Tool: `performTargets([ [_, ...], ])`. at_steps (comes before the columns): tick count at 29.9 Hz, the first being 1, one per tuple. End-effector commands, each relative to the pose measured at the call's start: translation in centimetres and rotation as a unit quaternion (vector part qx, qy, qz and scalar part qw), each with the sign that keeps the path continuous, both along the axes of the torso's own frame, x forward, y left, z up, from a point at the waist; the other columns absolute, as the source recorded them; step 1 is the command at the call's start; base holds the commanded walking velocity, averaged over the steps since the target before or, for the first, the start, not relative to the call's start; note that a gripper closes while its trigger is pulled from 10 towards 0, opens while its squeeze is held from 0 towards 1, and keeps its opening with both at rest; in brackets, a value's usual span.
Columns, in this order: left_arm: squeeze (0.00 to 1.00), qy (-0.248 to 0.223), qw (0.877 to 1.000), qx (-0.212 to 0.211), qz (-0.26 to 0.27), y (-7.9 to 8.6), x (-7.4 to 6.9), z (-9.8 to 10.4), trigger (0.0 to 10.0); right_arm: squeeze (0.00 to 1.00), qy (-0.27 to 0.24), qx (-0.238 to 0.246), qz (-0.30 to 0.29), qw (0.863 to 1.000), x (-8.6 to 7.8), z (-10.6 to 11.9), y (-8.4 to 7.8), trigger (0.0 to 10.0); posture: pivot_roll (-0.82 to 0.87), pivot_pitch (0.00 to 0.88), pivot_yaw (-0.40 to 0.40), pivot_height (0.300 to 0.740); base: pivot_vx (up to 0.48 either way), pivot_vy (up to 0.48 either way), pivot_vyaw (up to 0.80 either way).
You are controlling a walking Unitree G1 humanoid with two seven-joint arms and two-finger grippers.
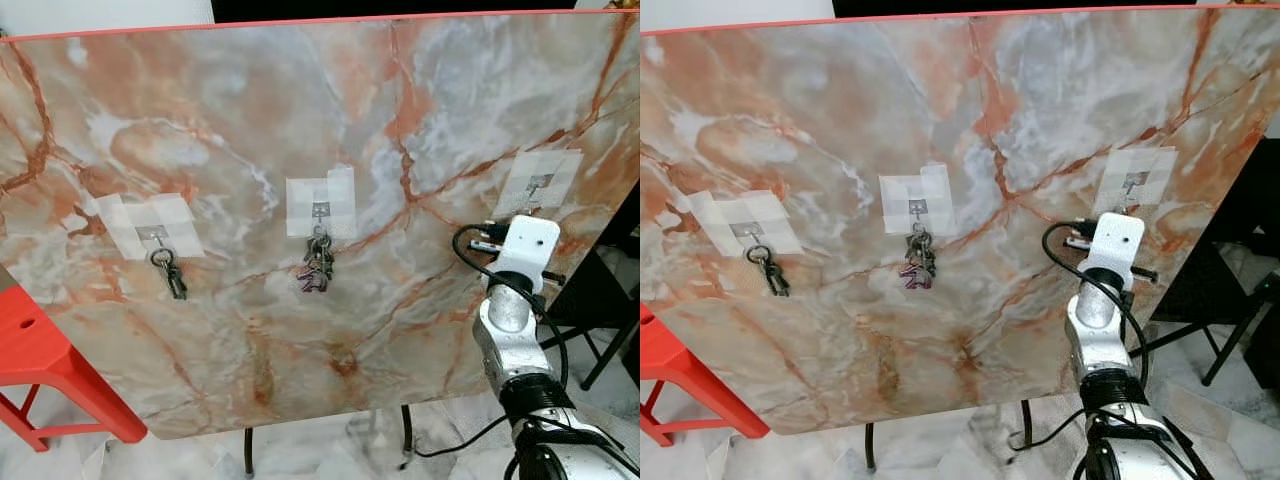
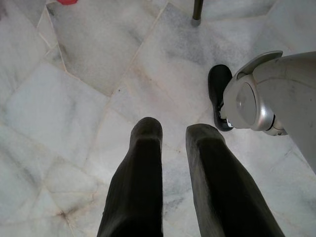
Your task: Hang keys on a hook
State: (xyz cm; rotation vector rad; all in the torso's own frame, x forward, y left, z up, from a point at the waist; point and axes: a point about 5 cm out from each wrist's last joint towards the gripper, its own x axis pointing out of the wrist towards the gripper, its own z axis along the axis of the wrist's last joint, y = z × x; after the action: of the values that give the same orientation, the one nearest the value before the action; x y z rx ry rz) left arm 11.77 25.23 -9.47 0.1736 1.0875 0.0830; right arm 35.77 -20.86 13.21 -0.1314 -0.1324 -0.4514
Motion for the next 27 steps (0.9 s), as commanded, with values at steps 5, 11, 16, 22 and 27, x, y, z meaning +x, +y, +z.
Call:
performTargets([
  [5,0.0,0.001,1.0,-0.005,0.003,-0.1,-0.1,-0.1,10.0,0.0,-0.026,-0.009,0.001,1.0,0.4,1.6,-0.3,10.0,0.06,0.0,-0.017,0.73,0.0,0.0,0.0],
  [11,0.0,0.001,1.0,-0.005,0.003,-0.1,-0.1,-0.1,10.0,0.0,-0.036,-0.006,-0.006,0.999,0.5,2.1,-0.8,10.0,0.06,0.0,-0.016,0.73,0.0,0.0,0.0],
  [16,0.0,0.001,1.0,-0.004,0.003,-0.1,-0.1,0.0,10.0,0.0,-0.038,-0.006,-0.007,0.999,0.6,2.4,-1.2,10.0,0.06,0.0,-0.014,0.73,0.0,0.0,0.0],
  [22,0.0,0.001,1.0,-0.004,0.002,0.0,0.0,0.0,10.0,0.0,-0.031,-0.009,-0.005,0.999,0.8,2.5,-1.5,10.0,0.06,0.0,-0.012,0.73,0.0,0.0,0.0],
  [27,0.0,0.001,1.0,-0.004,0.002,0.0,0.0,0.0,10.0,0.0,-0.009,-0.005,-0.003,1.0,1.0,2.3,-1.6,10.0,0.06,0.0,-0.012,0.73,0.0,0.0,0.0],
])
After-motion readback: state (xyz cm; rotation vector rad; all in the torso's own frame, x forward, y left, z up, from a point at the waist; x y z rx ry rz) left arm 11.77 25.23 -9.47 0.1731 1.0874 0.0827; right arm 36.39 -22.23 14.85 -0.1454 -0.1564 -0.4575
